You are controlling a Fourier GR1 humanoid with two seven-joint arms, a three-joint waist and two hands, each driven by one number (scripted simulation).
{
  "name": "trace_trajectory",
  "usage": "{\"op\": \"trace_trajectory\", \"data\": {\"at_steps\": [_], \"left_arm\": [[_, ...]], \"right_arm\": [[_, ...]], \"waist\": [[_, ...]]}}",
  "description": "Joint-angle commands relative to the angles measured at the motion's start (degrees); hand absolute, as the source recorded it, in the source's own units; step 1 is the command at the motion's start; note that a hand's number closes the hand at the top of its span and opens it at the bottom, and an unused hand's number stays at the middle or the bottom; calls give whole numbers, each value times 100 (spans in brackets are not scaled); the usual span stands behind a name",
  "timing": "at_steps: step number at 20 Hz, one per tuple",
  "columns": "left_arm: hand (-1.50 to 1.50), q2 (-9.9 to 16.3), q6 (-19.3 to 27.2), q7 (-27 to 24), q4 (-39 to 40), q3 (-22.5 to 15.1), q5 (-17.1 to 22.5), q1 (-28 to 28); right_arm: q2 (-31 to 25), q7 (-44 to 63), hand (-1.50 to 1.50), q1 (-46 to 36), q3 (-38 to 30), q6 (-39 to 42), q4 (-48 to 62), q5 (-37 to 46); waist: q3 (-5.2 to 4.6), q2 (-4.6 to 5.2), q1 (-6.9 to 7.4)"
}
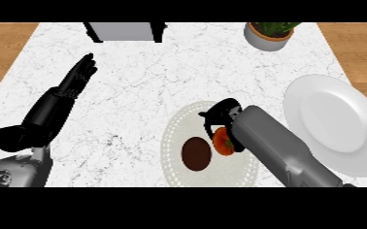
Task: Pick the tomato from the placemat and place it in the plate
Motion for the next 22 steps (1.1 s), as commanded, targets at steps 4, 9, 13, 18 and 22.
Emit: {"op": "trace_trajectory", "data": {"at_steps": [4,9,13,18,22], "left_arm": [[0,57,214,58,132,279,-25,389],[0,159,276,7,92,483,-14,652],[0,134,301,-64,72,543,15,795],[0,136,329,-48,-102,566,15,903],[0,219,251,-65,-117,653,82,890]], "right_arm": [[-469,510,150,1399,33,-2463,-1508,601],[-1027,520,150,2368,-53,-3970,-2721,911],[-1568,500,150,3081,-175,-4774,-3854,1042],[-2400,433,150,4335,-258,-5585,-5242,1123],[-3164,409,150,5321,-693,-6137,-6380,904]], "waist": [[65,-282,-931],[58,-276,-1103],[36,-267,-1209],[28,-189,-1179],[20,-111,-1150]]}}
